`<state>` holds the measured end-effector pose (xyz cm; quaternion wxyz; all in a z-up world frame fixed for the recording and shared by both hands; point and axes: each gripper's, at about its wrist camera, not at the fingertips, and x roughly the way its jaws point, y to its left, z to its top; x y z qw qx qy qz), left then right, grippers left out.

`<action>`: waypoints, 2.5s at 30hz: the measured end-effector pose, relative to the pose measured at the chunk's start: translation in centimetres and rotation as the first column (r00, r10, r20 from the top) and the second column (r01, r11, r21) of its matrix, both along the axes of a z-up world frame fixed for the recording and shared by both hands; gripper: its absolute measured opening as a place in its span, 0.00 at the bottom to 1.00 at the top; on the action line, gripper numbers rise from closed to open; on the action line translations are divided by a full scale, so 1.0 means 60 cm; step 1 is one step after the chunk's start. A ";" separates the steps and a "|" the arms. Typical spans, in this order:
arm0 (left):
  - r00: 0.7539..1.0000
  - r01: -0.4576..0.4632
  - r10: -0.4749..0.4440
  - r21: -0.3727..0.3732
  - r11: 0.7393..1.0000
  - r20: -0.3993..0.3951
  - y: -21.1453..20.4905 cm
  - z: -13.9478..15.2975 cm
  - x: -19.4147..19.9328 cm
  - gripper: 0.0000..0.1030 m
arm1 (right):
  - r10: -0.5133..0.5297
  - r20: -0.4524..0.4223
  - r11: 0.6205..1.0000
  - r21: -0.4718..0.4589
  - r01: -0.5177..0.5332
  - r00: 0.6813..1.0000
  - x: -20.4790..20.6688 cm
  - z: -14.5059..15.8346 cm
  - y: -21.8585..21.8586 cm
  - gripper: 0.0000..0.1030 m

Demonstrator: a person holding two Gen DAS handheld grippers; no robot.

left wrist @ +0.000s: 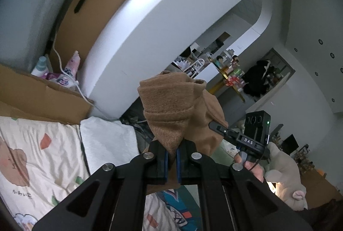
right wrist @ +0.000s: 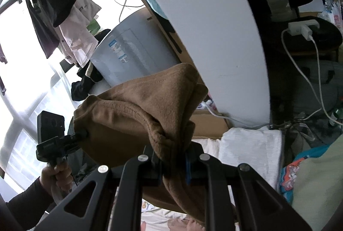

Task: Fold clothes
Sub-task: 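Carry the hanging shirt with both grippers toward the pillow at the bed's end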

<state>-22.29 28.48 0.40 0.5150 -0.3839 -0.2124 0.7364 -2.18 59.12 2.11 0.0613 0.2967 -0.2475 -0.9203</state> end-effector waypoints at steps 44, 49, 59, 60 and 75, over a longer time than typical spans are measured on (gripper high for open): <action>0.956 0.203 -0.207 0.039 0.978 0.209 0.157 -0.283 -0.009 0.04 | -0.220 0.215 0.975 0.073 0.208 0.952 0.049 -0.258 0.130 0.13; 0.952 0.210 -0.213 0.036 0.977 0.219 0.164 -0.301 -0.005 0.04 | -0.232 0.239 0.972 0.080 0.219 0.943 0.049 -0.283 0.138 0.13; 0.953 0.199 -0.201 0.030 0.979 0.225 0.167 -0.344 -0.026 0.04 | -0.234 0.268 0.972 0.076 0.221 0.935 0.021 -0.333 0.148 0.13; 0.954 0.197 -0.199 0.033 0.980 0.226 0.167 -0.348 -0.030 0.04 | -0.231 0.269 0.973 0.079 0.218 0.935 0.016 -0.337 0.149 0.13; 0.960 0.181 -0.176 -0.002 0.983 0.215 0.202 -0.415 -0.131 0.04 | -0.231 0.307 0.972 0.110 0.207 0.923 -0.077 -0.405 0.189 0.13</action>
